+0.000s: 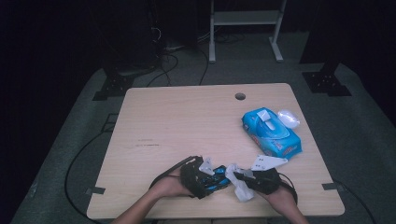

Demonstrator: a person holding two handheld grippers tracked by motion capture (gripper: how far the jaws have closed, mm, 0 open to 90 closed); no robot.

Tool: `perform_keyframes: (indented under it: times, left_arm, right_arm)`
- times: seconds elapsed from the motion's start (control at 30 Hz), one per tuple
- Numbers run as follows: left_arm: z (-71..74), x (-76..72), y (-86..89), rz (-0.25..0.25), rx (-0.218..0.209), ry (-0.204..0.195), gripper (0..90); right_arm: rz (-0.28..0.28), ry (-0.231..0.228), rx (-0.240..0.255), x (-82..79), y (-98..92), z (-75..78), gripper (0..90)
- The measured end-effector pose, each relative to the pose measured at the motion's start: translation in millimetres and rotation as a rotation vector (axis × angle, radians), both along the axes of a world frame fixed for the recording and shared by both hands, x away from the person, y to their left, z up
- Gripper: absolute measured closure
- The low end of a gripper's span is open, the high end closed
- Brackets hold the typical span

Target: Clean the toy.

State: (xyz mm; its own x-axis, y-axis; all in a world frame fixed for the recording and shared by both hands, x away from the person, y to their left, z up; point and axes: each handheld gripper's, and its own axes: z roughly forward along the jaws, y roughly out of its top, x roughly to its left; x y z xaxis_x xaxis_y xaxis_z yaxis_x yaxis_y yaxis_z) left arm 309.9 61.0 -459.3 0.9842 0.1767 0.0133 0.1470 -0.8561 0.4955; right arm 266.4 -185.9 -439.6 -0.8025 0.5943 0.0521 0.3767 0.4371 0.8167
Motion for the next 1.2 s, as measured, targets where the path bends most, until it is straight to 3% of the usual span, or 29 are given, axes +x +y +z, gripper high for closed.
perform_keyframes:
  times: [0.17, 0.27, 0.6, 0.73, 0.93, 1.03, 1.07, 1.13, 1.17, 1.2]
  left_arm:
    - [1.5, 1.5, -1.2, 0.006, 0.005, 0.003, 24.7]
    - [1.8, -0.6, -1.7, 0.027, -0.001, -0.025, 26.0]
    - [8.9, 2.8, 1.8, 0.06, -0.077, -0.006, 26.5]
    - [7.7, 1.6, -1.9, 0.044, -0.02, -0.029, 26.5]
    - [3.0, 4.4, -6.1, 0.041, 0.025, -0.004, 25.7]
    - [2.3, 7.6, -10.6, 0.04, 0.034, 0.034, 21.2]
    - [2.4, 7.1, -12.9, 0.029, 0.054, 0.015, 19.2]
    - [2.4, 6.1, -15.4, 0.032, 0.049, 0.01, 19.5]
    - [3.7, 7.2, -14.5, 0.039, 0.044, 0.009, 25.6]
    - [3.2, 6.7, -13.7, 0.051, 0.035, 0.007, 25.8]
  right_arm:
    - [-0.001, -0.002, 0.002, -0.3, -0.2, 0.4, 80.6]
    - [-0.004, -0.005, 0.006, -0.4, -2.0, 1.1, 80.6]
    - [-0.019, -0.004, 0.024, 0.2, -8.1, 4.3, 80.6]
    - [-0.021, -0.005, 0.027, 0.4, -8.0, 5.1, 80.6]
    - [-0.021, -0.004, 0.028, 0.3, -7.7, 5.0, 80.6]
    - [-0.017, -0.005, 0.025, 0.7, -6.7, 4.1, 80.6]
    - [-0.015, -0.007, 0.024, 0.8, -6.3, 4.0, 80.5]
    - [-0.015, -0.005, 0.027, 0.6, -5.9, 4.0, 80.5]
    - [-0.016, -0.006, 0.027, 0.4, -6.0, 4.3, 80.6]
    - [-0.016, -0.009, 0.03, 0.1, -6.5, 4.6, 80.6]
